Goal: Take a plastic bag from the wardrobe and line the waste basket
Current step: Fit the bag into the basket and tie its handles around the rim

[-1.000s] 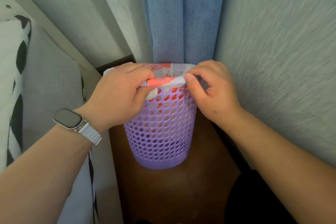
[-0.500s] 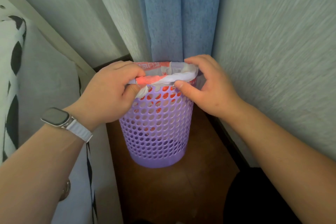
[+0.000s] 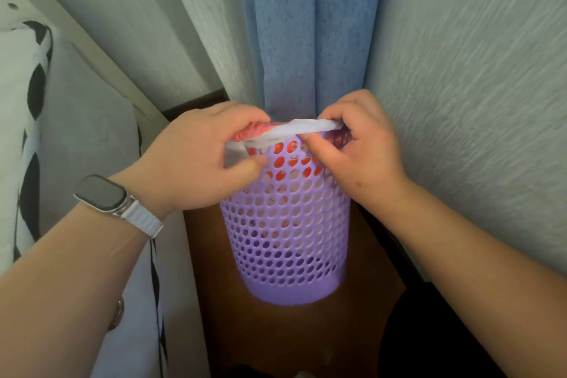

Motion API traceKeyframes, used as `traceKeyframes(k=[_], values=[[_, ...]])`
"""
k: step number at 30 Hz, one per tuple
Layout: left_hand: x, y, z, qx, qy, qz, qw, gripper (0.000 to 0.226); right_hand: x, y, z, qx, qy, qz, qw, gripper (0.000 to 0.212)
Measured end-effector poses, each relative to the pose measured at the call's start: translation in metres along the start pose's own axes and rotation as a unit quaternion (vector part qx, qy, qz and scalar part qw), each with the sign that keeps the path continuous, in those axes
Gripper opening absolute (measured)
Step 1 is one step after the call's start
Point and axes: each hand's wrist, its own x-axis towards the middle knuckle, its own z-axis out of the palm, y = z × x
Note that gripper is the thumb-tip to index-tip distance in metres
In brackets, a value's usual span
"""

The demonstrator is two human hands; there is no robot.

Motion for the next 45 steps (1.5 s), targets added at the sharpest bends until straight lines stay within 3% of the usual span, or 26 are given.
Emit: traceKeyframes(k=[4,13,18,25,30,36,42,45], values=[[0.008,0.011,0.003,0.088,0.045,0.052,0.994,0.039,-0.001,-0.008,0.003,-0.015,-0.001,-0.030,0.999,0.020],[0.008,0.016,0.016,0.035,-0.014,0.049,0.998,0.041,-0.007,-0.017,0.011,-0.006,-0.039,-0.014,0.999,0.023],[0.006,0.007,0.011,0.035,-0.014,0.004,0.999,0.039,-0.001,-0.007,0.006,0.016,-0.064,-0.009,0.998,0.030],[0.004,0.008,0.013,0.087,-0.005,-0.021,0.996,0.045,-0.005,-0.009,0.005,0.026,-0.108,0.004,0.994,0.012],[0.002,0.000,0.014,0.112,0.014,-0.032,0.993,0.039,-0.005,-0.007,0.006,0.010,-0.090,0.024,0.996,0.007],[0.003,0.001,0.018,0.095,0.069,-0.067,0.991,0.040,-0.014,-0.021,0.013,0.028,-0.097,-0.026,0.995,0.007],[0.003,0.007,0.016,0.052,0.059,-0.044,0.996,0.034,-0.018,-0.017,0.017,0.034,-0.138,-0.061,0.988,0.010],[0.003,0.007,0.015,0.030,0.050,-0.062,0.996,0.043,-0.017,-0.019,0.016,0.056,-0.138,-0.063,0.987,0.019]])
